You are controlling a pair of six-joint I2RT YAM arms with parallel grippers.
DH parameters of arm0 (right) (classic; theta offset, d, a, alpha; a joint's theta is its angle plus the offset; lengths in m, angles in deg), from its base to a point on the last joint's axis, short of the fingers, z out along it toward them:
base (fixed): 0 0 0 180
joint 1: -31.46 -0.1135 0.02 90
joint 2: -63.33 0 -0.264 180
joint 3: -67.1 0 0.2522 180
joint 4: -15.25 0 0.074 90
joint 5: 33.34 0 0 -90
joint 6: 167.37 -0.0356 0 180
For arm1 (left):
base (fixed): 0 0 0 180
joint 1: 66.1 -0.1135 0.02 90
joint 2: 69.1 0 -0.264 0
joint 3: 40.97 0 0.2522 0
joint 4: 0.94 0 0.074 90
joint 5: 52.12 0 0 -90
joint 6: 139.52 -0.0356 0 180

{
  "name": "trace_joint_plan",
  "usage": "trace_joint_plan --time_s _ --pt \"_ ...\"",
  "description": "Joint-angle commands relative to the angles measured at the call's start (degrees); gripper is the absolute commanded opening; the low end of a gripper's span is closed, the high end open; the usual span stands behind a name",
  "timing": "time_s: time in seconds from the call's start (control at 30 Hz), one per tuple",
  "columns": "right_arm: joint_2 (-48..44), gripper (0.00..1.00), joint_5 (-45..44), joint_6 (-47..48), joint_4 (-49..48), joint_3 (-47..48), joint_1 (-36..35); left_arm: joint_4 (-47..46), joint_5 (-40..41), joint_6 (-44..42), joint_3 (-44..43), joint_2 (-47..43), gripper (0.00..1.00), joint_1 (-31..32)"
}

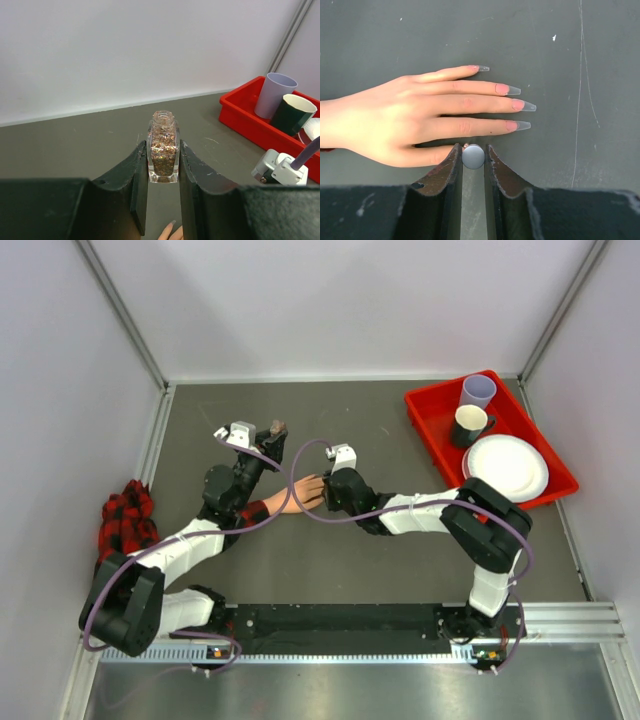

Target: Paint the nails

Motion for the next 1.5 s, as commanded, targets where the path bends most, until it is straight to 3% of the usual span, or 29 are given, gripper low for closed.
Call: trace_joint_plan --time_s 0.0,1.47 --pt "0.5 0.00 -1.3 0.3 -1.4 3.0 0.5 -2.2 -0.4 0.4 0.1 -1.9 0.00 -0.2" --pt "-2.5 0.00 -0.9 0.0 -1.3 0.1 -1.8 -2.2 -0.6 0.5 0.0 -1.9 0.00 -0.3"
